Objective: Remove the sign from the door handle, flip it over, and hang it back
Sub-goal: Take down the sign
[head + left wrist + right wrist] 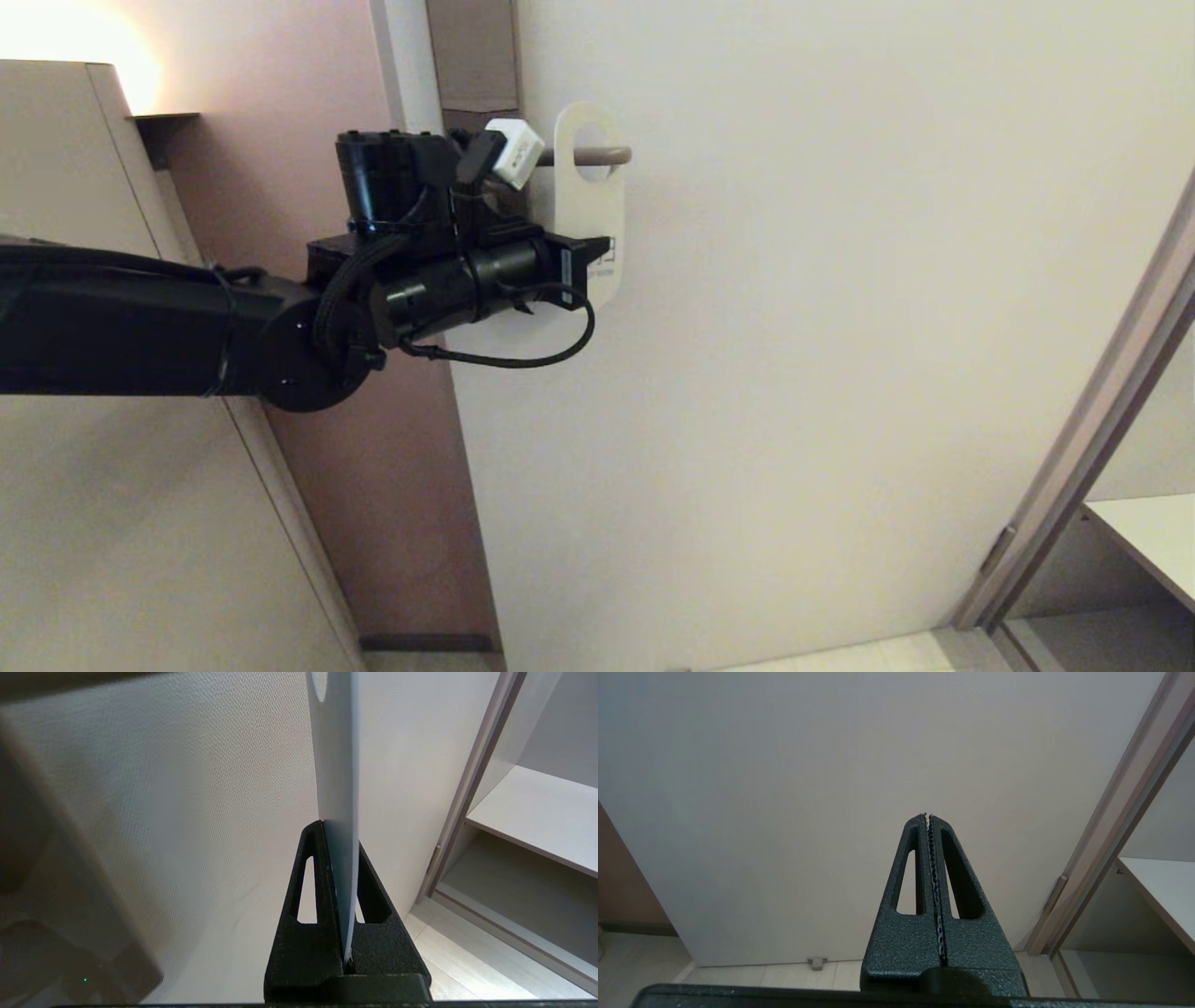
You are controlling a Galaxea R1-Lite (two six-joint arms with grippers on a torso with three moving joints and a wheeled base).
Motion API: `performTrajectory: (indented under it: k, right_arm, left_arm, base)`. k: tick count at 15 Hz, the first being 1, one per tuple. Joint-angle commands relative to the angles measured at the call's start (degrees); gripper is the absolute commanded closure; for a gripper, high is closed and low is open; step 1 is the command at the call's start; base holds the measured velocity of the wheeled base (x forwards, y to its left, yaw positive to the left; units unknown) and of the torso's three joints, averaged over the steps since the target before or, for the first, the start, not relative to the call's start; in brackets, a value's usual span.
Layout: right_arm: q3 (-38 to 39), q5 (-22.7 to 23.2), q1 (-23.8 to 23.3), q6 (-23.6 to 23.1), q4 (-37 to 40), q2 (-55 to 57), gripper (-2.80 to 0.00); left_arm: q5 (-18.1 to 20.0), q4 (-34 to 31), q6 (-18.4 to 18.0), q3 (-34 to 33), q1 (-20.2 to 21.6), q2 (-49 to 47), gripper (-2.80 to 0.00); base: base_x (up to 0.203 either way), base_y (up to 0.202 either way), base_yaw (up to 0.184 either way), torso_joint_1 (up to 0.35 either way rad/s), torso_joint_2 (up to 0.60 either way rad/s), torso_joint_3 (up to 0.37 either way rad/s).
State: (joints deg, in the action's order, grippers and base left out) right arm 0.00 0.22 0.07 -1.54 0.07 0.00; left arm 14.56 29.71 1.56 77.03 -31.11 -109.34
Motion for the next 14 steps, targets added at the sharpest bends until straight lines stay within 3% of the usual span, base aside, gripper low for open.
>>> performTrajectory:
  k: [1, 8, 14]
  right_arm:
    - [0.0, 0.0, 0.0, 0.0, 0.0, 0.1, 0.00]
    - [0.0, 0.0, 0.0, 0.0, 0.0, 0.1, 0.00]
    - [0.0, 0.0, 0.0, 0.0, 0.0, 0.1, 0.00]
  left_arm:
    - [0.1, -0.2, 0.0, 1.1, 0.0, -1.9, 0.00]
    - [-1.1, -0.4, 0.2, 4.8, -0.1, -5.3, 0.00]
    - [-1.8, -0.3, 0.1, -0.3, -5.6, 0.6, 0.00]
  base:
    - [0.000, 0.000, 0.000, 0.000, 0.00, 0.000]
    - [0.000, 0.000, 0.000, 0.000, 0.00, 0.000]
    - [0.000, 0.000, 0.000, 0.000, 0.00, 0.000]
